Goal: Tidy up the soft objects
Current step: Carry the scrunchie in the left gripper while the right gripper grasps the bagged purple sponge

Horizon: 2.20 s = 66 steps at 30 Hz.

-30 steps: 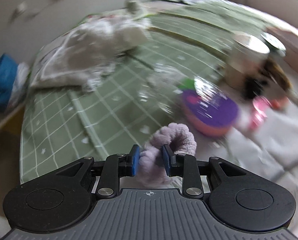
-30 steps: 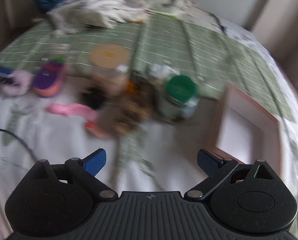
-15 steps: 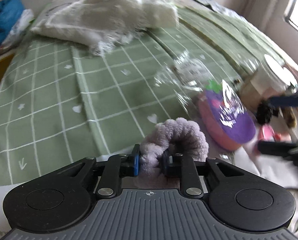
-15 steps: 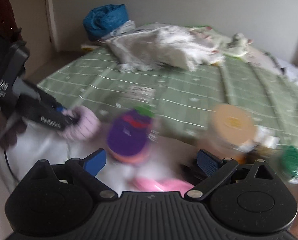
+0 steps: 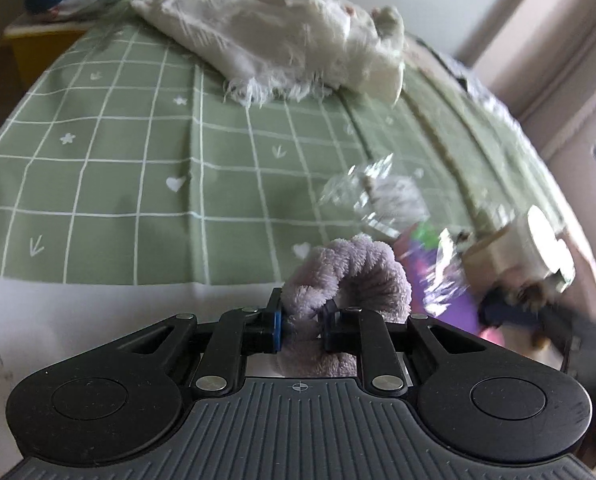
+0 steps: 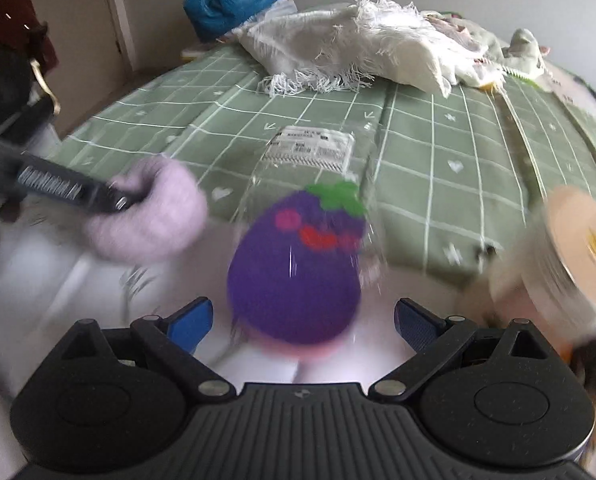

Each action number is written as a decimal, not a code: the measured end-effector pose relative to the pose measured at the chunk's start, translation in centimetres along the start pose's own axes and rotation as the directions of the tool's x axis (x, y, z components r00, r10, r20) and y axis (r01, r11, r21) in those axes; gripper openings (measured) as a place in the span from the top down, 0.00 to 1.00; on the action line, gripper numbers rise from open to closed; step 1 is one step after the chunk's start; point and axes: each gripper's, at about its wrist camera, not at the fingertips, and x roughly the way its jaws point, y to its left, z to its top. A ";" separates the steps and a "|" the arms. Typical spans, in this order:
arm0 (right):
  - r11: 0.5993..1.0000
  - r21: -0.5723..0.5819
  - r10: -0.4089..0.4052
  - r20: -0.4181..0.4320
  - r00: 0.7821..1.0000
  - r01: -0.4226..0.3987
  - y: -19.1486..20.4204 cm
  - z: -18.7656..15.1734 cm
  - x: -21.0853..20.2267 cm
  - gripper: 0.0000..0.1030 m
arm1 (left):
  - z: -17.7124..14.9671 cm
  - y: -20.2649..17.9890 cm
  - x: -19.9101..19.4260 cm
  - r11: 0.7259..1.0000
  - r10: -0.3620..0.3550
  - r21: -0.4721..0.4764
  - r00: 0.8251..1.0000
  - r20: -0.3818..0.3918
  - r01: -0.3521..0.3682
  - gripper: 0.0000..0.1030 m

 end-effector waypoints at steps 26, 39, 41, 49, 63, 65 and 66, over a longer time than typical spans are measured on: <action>0.982 -0.071 -0.166 0.145 0.976 0.177 1.6 1.6 1.4 0.54 | -2.0 -0.8 -1.3 0.903 0.012 -0.425 0.986 0.169 0.062 0.81; 0.997 0.029 -0.075 0.105 0.992 0.072 -0.4 0.2 0.8 0.41 | -2.3 0.8 -0.2 0.865 -0.014 -0.494 0.988 0.157 0.091 0.81; 0.994 0.104 -0.039 0.092 0.995 0.030 -1.1 -0.1 0.4 0.41 | -2.4 1.0 -0.5 0.859 -0.011 -0.503 0.986 0.167 0.095 0.81; 0.938 0.348 -0.052 0.135 0.990 0.002 -1.9 2.0 1.6 0.25 | -2.6 2.2 -1.7 0.828 0.044 -0.552 0.971 0.235 0.097 0.81; 0.912 0.410 0.037 -0.019 0.999 -0.026 -5.7 9.1 8.7 0.21 | -2.4 3.1 -0.4 0.830 0.057 -0.552 0.975 0.214 0.073 0.81; 0.891 0.445 0.118 -0.028 0.993 -0.093 -6.0 8.4 8.5 0.21 | -2.4 3.3 -0.3 0.829 0.084 -0.557 0.974 0.211 0.049 0.81; 0.899 0.427 0.126 -0.030 0.992 -0.101 -5.7 8.1 8.2 0.23 | -2.4 3.4 -0.4 0.827 0.094 -0.560 0.973 0.210 0.041 0.81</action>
